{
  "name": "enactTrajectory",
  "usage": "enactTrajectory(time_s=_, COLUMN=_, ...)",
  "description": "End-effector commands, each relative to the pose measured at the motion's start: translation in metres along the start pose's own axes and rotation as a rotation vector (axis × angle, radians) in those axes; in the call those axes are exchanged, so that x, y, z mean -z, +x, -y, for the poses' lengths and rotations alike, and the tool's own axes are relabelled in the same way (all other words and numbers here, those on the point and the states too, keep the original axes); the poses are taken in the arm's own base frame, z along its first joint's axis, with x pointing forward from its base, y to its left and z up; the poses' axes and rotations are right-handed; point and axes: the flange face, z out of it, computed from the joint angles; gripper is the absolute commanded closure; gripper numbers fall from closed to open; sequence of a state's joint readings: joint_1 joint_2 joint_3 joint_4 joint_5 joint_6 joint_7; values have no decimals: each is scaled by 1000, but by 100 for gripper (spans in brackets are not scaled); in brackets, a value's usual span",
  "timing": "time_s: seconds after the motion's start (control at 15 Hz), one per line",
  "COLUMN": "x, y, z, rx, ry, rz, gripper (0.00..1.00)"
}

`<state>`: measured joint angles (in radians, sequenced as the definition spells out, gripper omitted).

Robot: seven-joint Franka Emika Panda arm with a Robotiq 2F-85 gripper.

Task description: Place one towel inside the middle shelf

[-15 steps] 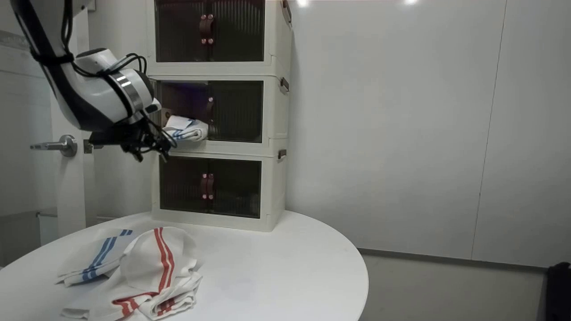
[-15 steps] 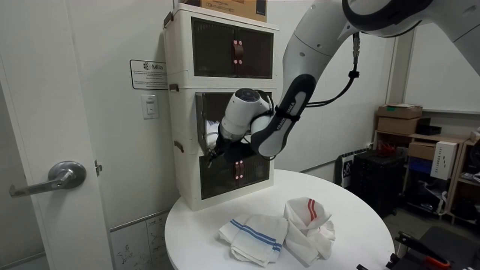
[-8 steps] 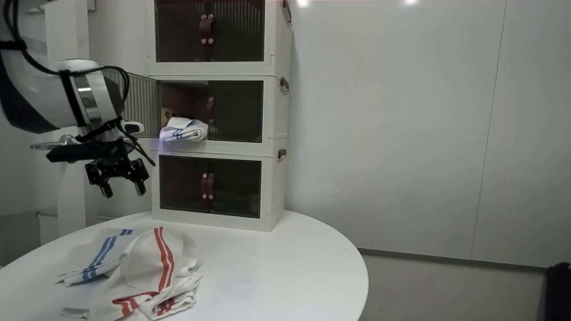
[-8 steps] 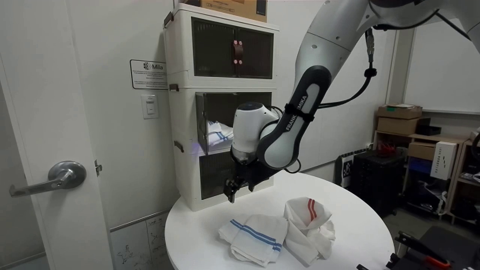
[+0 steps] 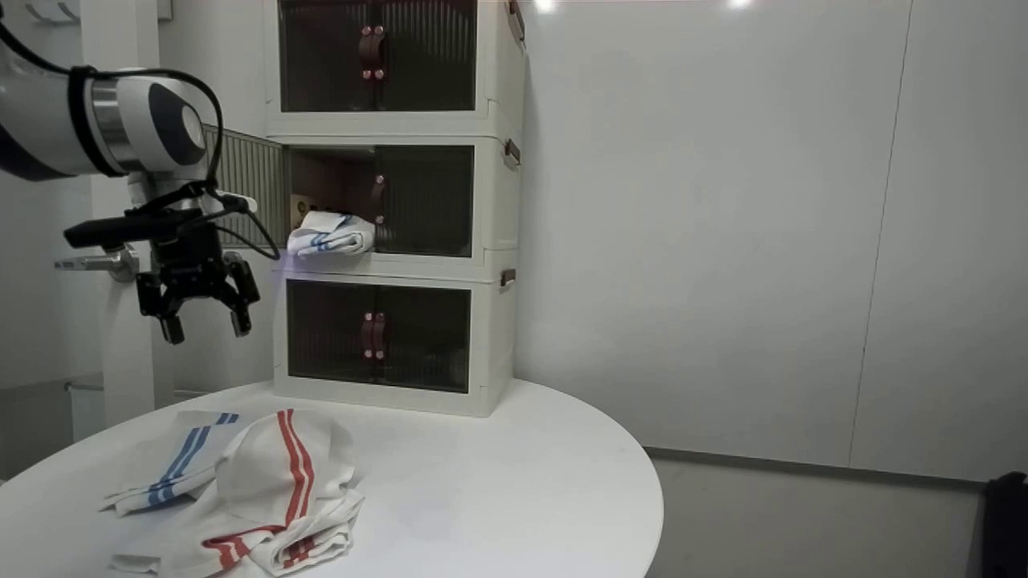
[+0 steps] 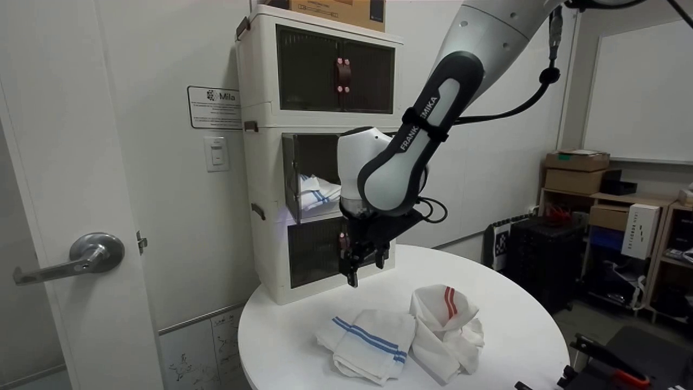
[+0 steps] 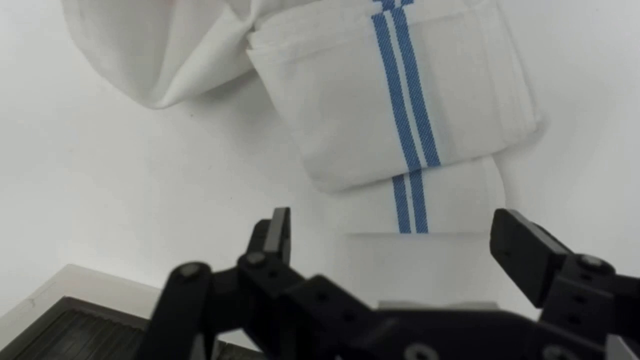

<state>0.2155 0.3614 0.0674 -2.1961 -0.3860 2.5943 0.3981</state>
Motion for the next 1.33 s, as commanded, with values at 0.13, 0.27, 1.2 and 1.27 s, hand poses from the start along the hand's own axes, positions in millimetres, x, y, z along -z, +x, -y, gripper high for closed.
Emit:
enactTrajectory(time_s=0.13, x=47, y=20, z=-19, rx=-34, ry=-66, rz=-224, gripper=0)
enactTrajectory(time_s=0.27, x=62, y=32, z=-23, rx=-27, ry=-88, rz=-336, gripper=0)
enactTrajectory(time_s=1.2, x=103, y=157, z=-60, rx=4, ry=-237, rz=-660, gripper=0)
enactTrajectory(time_s=1.27, x=100, y=164, z=-63, rx=1, ry=-237, rz=-660, gripper=0)
